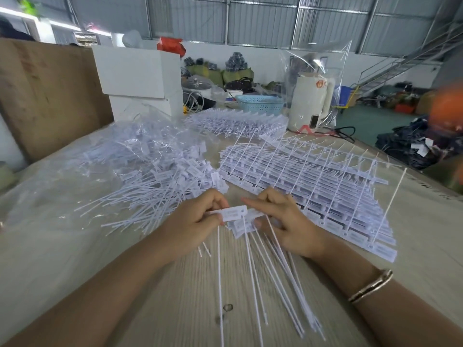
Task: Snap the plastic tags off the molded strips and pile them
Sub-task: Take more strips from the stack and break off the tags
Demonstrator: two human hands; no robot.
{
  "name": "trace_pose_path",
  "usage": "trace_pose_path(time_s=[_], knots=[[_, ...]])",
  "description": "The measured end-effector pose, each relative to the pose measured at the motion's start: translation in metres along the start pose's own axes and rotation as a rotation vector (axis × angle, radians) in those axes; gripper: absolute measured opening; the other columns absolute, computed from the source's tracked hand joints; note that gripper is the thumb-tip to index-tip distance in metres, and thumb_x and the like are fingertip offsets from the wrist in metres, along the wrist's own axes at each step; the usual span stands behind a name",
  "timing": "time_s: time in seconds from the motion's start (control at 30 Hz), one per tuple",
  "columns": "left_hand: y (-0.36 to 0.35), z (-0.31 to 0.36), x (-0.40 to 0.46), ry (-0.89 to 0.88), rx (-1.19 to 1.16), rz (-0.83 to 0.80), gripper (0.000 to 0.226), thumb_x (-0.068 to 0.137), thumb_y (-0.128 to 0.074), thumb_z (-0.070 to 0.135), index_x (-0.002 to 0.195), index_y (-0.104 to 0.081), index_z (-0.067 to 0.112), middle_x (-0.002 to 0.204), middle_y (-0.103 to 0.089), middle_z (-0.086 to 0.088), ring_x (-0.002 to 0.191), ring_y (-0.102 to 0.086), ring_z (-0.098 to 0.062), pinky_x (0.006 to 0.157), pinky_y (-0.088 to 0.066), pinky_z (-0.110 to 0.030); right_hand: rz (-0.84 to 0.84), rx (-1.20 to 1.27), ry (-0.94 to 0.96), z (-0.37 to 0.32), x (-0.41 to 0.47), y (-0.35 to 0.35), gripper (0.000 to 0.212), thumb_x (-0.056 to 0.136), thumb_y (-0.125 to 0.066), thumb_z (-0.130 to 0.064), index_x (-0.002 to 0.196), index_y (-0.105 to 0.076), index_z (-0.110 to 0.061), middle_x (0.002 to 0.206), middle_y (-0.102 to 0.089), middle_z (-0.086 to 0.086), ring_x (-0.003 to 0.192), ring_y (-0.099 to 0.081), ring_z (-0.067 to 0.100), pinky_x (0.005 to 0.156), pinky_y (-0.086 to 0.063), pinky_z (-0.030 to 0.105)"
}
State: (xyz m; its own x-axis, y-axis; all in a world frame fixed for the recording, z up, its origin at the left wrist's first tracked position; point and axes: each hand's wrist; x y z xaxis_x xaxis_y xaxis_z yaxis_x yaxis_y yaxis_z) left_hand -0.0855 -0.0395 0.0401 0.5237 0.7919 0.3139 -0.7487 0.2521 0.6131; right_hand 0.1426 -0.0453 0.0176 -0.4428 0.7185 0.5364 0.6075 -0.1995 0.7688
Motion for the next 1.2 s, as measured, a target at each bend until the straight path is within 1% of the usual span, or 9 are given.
trace_pose_path(time_s=[0.2,0.27,0.33,0.4,0.6,0.83,0.9,1.07,1.2], knots=[[-0.006,0.0,0.0,-0.011,0.023,-0.008,0.014,0.092,-0.055,0.015,0.091,-0.056,0.029,0.088,-0.07,0.0,0.073,-0.061,-0.026,0.06,-0.043,-0.024,-0.066,0.001,-0.023,-0.007,-0.001,0.005,0.067,0.086,-0.039,-0.06,0.137,-0.039,-0.018,0.099,-0.038,-0.022,0.09,-0.037,-0.006,0.081,-0.022,0.03],[-0.009,-0.001,0.0,0.001,0.015,0.0,0.01,0.092,-0.056,0.019,0.094,-0.057,0.029,0.089,-0.07,0.007,0.072,-0.062,-0.023,0.061,-0.045,-0.024,-0.001,-0.036,-0.023,-0.005,-0.001,0.005,0.049,0.089,-0.047,-0.028,0.136,-0.04,-0.019,0.101,-0.044,-0.015,0.093,-0.04,-0.002,0.081,-0.024,0.031],[-0.012,-0.001,0.0,0.015,0.023,0.021,0.009,0.091,-0.057,0.023,0.094,-0.057,0.031,0.089,-0.07,0.015,0.072,-0.064,-0.02,0.063,-0.046,-0.027,0.114,-0.066,-0.052,-0.003,0.0,0.006,0.061,0.079,-0.045,0.009,0.132,-0.049,-0.019,0.102,-0.05,-0.008,0.095,-0.044,0.002,0.081,-0.03,0.037],[-0.013,0.0,0.001,0.018,0.014,0.066,0.008,0.091,-0.058,0.025,0.094,-0.056,0.032,0.088,-0.069,0.017,0.064,-0.062,-0.014,0.056,-0.043,-0.02,0.23,-0.051,-0.055,-0.005,0.001,0.008,0.064,0.075,-0.043,0.018,0.127,-0.056,-0.017,0.1,-0.053,-0.003,0.092,-0.047,0.005,0.077,-0.037,0.041],[-0.017,0.003,0.003,0.034,-0.047,0.14,0.011,0.088,-0.061,0.029,0.097,-0.056,0.031,0.092,-0.07,0.013,0.074,-0.064,-0.006,0.067,-0.046,-0.021,0.107,-0.262,0.199,-0.016,0.003,0.008,0.044,0.082,-0.058,-0.019,0.126,-0.057,-0.023,0.103,-0.059,-0.001,0.091,-0.054,0.014,0.073,-0.036,0.043],[-0.012,0.001,0.005,0.045,-0.201,0.082,0.008,0.089,-0.059,0.025,0.093,-0.065,0.027,0.082,-0.072,0.014,0.077,-0.069,-0.014,0.075,-0.053,-0.03,0.352,-0.429,0.292,-0.012,0.004,0.009,0.03,0.092,-0.052,-0.037,0.104,-0.073,-0.021,0.08,-0.065,-0.001,0.07,-0.053,0.017,0.065,-0.029,0.03],[-0.011,0.001,0.005,0.024,-0.194,0.072,0.007,0.087,-0.062,0.023,0.092,-0.066,0.027,0.085,-0.073,0.01,0.082,-0.069,-0.025,0.078,-0.053,-0.043,0.327,-0.344,0.267,-0.014,0.004,0.007,0.032,0.092,-0.05,-0.039,0.102,-0.073,-0.02,0.079,-0.066,-0.001,0.069,-0.056,0.017,0.063,-0.033,0.034],[-0.01,0.003,0.004,-0.057,-0.193,0.102,0.014,0.084,-0.067,0.014,0.086,-0.064,0.027,0.078,-0.072,0.014,0.077,-0.068,0.0,0.072,-0.046,-0.008,0.259,0.075,0.086,-0.021,0.007,0.008,0.022,0.087,-0.061,-0.027,0.093,-0.075,-0.011,0.08,-0.068,-0.007,0.073,-0.057,0.006,0.07,-0.041,0.04],[-0.011,0.003,0.005,-0.059,-0.334,0.091,0.007,0.081,-0.065,0.019,0.087,-0.064,0.023,0.081,-0.073,0.009,0.078,-0.07,-0.006,0.071,-0.051,-0.015,0.253,0.221,0.074,-0.026,0.007,0.01,0.018,0.083,-0.061,-0.005,0.096,-0.072,0.0,0.079,-0.069,-0.006,0.072,-0.054,-0.005,0.069,-0.041,0.016]])
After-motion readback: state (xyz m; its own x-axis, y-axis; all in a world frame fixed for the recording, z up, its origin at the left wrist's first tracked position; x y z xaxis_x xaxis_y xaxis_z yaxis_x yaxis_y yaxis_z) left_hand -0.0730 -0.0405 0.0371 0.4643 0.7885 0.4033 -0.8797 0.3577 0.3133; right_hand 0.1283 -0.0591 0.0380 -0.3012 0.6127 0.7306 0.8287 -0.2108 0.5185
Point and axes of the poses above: each hand's wrist, its own x-axis towards the middle knuckle, its own y-axis out of the back of the hand, z = x × y
